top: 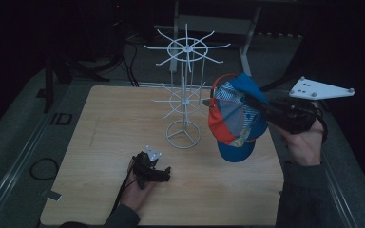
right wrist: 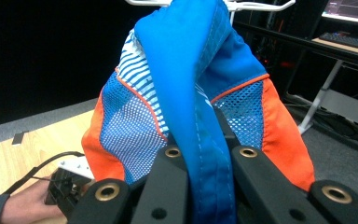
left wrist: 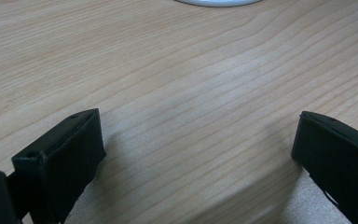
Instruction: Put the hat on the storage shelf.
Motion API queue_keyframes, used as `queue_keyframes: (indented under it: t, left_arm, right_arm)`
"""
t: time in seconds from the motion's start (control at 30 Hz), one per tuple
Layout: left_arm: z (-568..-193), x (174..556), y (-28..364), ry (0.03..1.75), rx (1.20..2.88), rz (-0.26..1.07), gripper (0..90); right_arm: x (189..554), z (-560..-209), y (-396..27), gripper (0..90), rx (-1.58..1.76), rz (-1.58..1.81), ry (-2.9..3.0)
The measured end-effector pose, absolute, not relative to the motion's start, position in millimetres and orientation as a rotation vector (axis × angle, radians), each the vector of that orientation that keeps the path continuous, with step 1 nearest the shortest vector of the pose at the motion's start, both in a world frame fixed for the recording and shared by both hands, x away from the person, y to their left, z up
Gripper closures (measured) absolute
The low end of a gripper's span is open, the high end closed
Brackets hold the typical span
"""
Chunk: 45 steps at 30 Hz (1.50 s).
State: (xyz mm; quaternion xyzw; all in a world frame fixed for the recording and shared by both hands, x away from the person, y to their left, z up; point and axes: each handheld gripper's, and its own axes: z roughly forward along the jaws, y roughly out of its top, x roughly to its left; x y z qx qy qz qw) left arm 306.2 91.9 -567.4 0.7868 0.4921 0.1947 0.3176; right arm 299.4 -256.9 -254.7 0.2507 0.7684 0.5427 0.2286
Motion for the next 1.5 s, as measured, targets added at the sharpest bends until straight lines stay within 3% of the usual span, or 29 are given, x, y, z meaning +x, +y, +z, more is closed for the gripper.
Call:
queue_keyframes:
  t: [1.07, 1.5]
  left_arm:
    - [-567.4, 306.2, 92.0, 1.295, 2.071, 0.513, 2.6]
    - [-567.6, 306.2, 91.9, 1.295, 2.068, 0.515, 2.6]
  right_arm:
    - [312.5, -232.5, -258.0, 88.6, 0.664, 1.606, 2.039]
    - [336.6, -244.9, -243.3, 88.2, 0.688, 1.603, 2.102]
